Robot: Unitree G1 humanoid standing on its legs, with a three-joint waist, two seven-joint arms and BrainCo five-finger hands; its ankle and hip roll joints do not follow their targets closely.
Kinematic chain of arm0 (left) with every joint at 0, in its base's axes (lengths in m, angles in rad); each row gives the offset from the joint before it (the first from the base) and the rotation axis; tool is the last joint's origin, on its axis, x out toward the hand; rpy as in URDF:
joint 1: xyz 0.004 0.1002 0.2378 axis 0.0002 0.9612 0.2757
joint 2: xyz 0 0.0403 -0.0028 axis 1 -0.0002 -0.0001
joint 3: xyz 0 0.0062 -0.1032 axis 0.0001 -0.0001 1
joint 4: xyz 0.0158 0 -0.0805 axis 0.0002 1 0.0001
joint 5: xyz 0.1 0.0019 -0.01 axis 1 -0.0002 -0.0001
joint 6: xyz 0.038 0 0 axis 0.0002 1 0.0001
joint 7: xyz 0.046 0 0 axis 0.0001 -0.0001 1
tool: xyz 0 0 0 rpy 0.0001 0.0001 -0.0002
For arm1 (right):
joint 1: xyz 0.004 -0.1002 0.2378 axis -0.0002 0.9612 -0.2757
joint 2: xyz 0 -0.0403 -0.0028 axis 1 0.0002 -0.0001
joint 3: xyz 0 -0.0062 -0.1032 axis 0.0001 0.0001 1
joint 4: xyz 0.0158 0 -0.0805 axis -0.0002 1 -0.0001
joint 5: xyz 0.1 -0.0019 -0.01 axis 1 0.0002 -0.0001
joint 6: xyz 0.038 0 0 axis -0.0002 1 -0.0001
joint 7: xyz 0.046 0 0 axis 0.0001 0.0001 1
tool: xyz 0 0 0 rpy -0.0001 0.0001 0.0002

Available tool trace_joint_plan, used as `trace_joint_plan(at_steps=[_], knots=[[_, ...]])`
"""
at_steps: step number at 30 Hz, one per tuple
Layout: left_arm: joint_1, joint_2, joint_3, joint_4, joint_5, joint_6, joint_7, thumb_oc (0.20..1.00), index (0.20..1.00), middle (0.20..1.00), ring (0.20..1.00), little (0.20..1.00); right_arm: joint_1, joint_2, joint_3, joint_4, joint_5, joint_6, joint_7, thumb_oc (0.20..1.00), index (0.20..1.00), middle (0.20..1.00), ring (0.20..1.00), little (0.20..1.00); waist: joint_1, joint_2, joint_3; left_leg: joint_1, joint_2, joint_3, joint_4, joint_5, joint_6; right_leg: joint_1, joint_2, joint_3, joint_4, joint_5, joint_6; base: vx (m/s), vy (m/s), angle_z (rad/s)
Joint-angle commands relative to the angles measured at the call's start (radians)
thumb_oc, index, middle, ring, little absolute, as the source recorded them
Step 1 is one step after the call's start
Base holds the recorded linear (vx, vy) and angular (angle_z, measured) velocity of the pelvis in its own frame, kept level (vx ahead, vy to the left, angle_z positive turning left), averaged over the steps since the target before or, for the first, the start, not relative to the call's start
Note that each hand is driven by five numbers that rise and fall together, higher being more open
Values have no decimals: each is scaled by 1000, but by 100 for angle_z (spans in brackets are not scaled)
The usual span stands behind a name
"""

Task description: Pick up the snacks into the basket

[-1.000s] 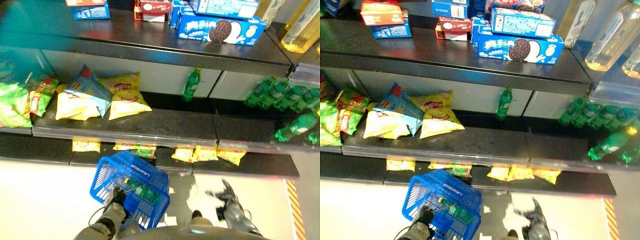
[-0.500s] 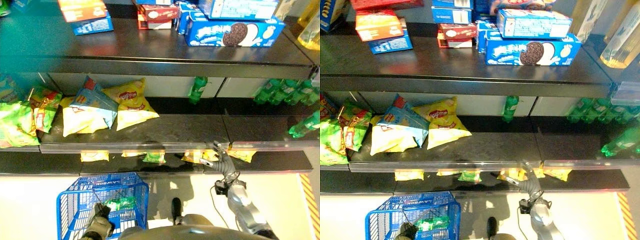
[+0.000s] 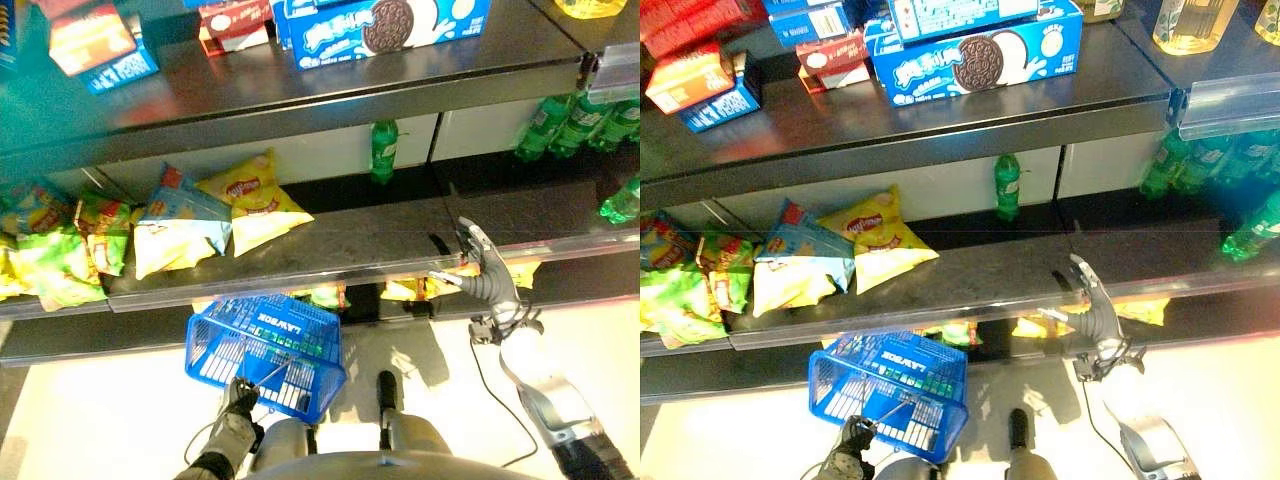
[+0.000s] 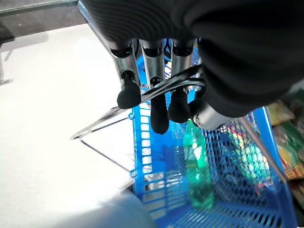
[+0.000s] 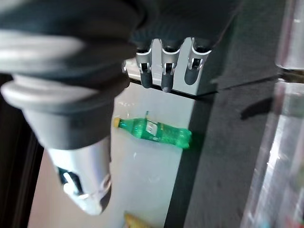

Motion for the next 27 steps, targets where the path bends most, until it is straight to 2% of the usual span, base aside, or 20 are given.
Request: trace_joint_plan(at_steps=[1, 5, 6, 7, 8, 11, 12, 14, 15, 16, 17, 18, 19, 20, 21, 23, 24, 27], knots=[[20, 56, -7, -30, 3, 9, 57, 200, 200, 200, 200, 200, -138, -39, 0, 4, -43, -17, -57, 1000, 1000, 1000, 1000, 1000, 60, 3, -12, -11, 15, -46, -121, 190, -24, 70, -41, 34, 31, -125, 188, 29, 158, -3], [-4, 68, -4, -11, -28, 10, 75, 200, 200, 200, 200, 200, -242, -38, 51, 65, -55, 18, -75, 1000, 1000, 1000, 1000, 1000, 89, -9, 16, -50, 22, -70, -91, 184, -27, 72, -65, 38, 18, -111, 205, 44, 217, 2], [-12, 80, -12, -12, -24, 11, 82, 200, 200, 200, 200, 200, -273, -16, 68, 100, -62, 32, -89, 1000, 1000, 1000, 1000, 1000, 107, -23, 28, -76, 25, -83, -74, 180, -25, 68, -81, 46, 14, -103, 219, 69, 229, 22], [-14, 81, -11, -12, -24, 11, 81, 200, 200, 200, 200, 200, -278, -14, 70, 104, -63, 30, -90, 1000, 1000, 1000, 1000, 1000, 106, -26, 27, -81, 24, -83, -69, 177, -25, 65, -82, 46, 14, -103, 219, 81, 222, 21], [-26, 89, -20, -18, -16, 16, 80, 200, 200, 200, 200, 200, -273, -10, 61, 103, -75, 41, -95, 1000, 1000, 1000, 1000, 1000, 107, -31, 28, -93, 32, -55, -66, 176, -28, 69, -105, 36, 13, -101, 227, 109, 219, 20], [-32, 96, -47, -25, 10, 15, 75, 200, 200, 200, 200, 200, -262, 8, 52, 119, -64, 56, -96, 1000, 1000, 1000, 1000, 1000, 119, -40, 22, -98, 4, -15, -60, 164, -19, 81, -156, 8, 16, -92, 252, 114, 276, 46], [-57, 129, -60, -27, 31, 21, 79, 200, 200, 200, 200, 200, -293, 34, 61, 139, -54, 57, -110, 1000, 1000, 1000, 1000, 1000, 131, -65, 27, -114, -34, -16, -68, 160, 1, 45, -195, 7, 59, -80, 264, 106, 339, 21], [-74, 143, -73, -36, 38, 22, 77, 200, 200, 200, 200, 200, -315, 38, 65, 146, -46, 63, -118, 1000, 1000, 1000, 1000, 1000, 136, -73, 38, -124, -51, -13, -67, 153, 12, 31, -211, 4, 75, -66, 268, 30, 283, 7], [-100, 160, -87, -33, 48, 28, 73, 200, 200, 200, 200, 200, -377, 60, 83, 174, -25, 61, -134, 1000, 1000, 1000, 1000, 1000, 144, -88, 60, -132, -74, -6, -65, 144, 22, -1, -225, -8, 85, -31, 270, 5, 255, 8], [-100, 160, -87, -33, 48, 28, 73, 200, 200, 200, 200, 200, -377, 60, 83, 174, -25, 61, -134, 1000, 1000, 1000, 1000, 1000, 144, -88, 60, -132, -74, -6, -65, 144, 22, -1, -225, -8, 85, -31, 270, -14, 274, 18], [-99, 177, -80, -31, 32, 31, 78, 200, 200, 200, 200, 200, -457, 86, 123, 213, -9, 72, -144, 1000, 1000, 1000, 1000, 1000, 168, -105, 76, -129, -76, 16, -76, 136, 28, -44, -228, -79, 84, 35, 275, 12, 201, 15], [-94, 181, -71, -34, 22, 31, 79, 200, 200, 200, 200, 200, -491, 92, 139, 232, -7, 76, -143, 1000, 1000, 1000, 1000, 1000, 180, -113, 76, -125, -73, 32, -93, 140, 28, -53, -204, -122, 79, 20, 267, 35, 257, -4], [-96, 181, -75, -40, 25, 32, 77, 200, 200, 200, 200, 200, -503, 85, 141, 242, -1, 75, -144, 1000, 1000, 1000, 1000, 1000, 173, -114, 81, -117, -83, 31, -116, 148, 34, -60, -166, -98, 84, -1, 255, 49, 143, -16], [-96, 181, -75, -40, 25, 32, 77, 200, 200, 200, 200, 200, -503, 85, 141, 242, -1, 75, -144, 1000, 1000, 1000, 1000, 1000, 173, -114, 81, -117, -83, 31, -116, 148, 34, -60, -166, -98, 84, -1, 255, 130, 252, -35], [-112, 181, -94, -44, 35, 33, 62, 200, 200, 200, 200, 200, -517, 66, 140, 267, 9, 76, -154, 1000, 1000, 1000, 1000, 1000, 145, -104, 88, -110, -127, 11, -130, 144, 53, -104, -53, 60, 86, -57, 216, 116, 247, -8], [-108, 175, -94, -44, 31, 33, 60, 200, 200, 200, 200, 200, -533, 63, 144, 274, 15, 80, -156, 1000, 1000, 1000, 1000, 1000, 150, -101, 92, -110, -137, 8, -132, 147, 55, -114, -38, 66, 84, -60, 207, 68, 157, 20], [-104, 158, -101, -39, 33, 34, 55, 200, 200, 200, 200, 200, -552, 61, 160, 322, 31, 78, -164, 1000, 1000, 1000, 1000, 1000, 156, -104, 95, -105, -152, -1, -131, 145, 62, -95, -26, 60, 66, -65, 189, 5, 25, 40], [-95, 152, -120, -61, 34, 23, 55, 200, 200, 200, 200, 200, -617, 61, 194, 404, 38, 92, -160, 1000, 1000, 1000, 1000, 1000, 155, -84, 99, -94, -159, -6, -129, 149, 63, -80, -24, 83, 59, -59, 195, -16, 13, 29]])
